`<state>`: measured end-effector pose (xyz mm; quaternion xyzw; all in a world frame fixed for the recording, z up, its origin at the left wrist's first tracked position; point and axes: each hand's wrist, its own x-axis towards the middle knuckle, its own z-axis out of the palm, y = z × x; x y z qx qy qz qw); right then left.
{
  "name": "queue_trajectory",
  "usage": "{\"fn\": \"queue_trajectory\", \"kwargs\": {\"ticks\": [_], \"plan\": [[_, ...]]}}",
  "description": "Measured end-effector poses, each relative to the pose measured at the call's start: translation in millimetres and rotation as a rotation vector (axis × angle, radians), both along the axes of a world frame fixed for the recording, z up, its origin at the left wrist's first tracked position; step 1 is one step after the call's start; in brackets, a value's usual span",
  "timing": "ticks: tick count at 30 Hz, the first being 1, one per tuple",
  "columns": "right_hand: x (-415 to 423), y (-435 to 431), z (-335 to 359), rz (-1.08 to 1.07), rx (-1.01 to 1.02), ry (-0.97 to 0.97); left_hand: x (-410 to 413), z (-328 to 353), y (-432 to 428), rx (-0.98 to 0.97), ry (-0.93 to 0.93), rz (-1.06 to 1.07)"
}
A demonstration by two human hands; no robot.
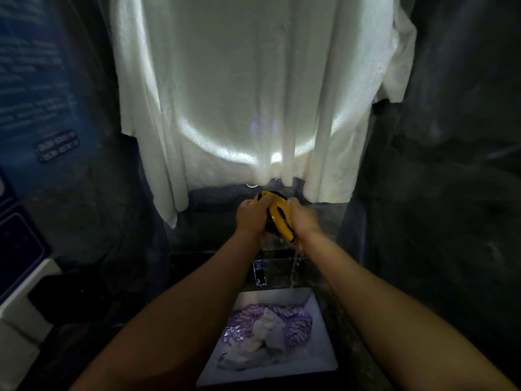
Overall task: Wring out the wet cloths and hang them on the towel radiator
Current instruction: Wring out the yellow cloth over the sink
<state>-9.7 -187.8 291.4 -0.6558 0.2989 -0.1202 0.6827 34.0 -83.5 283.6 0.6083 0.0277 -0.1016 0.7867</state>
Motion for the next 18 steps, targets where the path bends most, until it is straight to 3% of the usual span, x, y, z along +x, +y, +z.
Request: {"fn": "queue_trajectory", "kwargs": {"ticks": [4, 6, 18], "plan": [[-2.5, 2.6, 1.6, 0.054, -0.394, 0.001, 0.8, -4.1, -3.1, 0.013, 0.028, 0.021], [-2.2, 0.5, -2.4, 0.070, -0.493, 0.006, 0.6, -5.7, -3.9, -0.008, 0.061, 0.034], [-7.0, 6.2, -19.5, 0.058, -0.689, -0.122, -3.3, -9.3, -5.7, 0.006, 0.168, 0.076]]}}
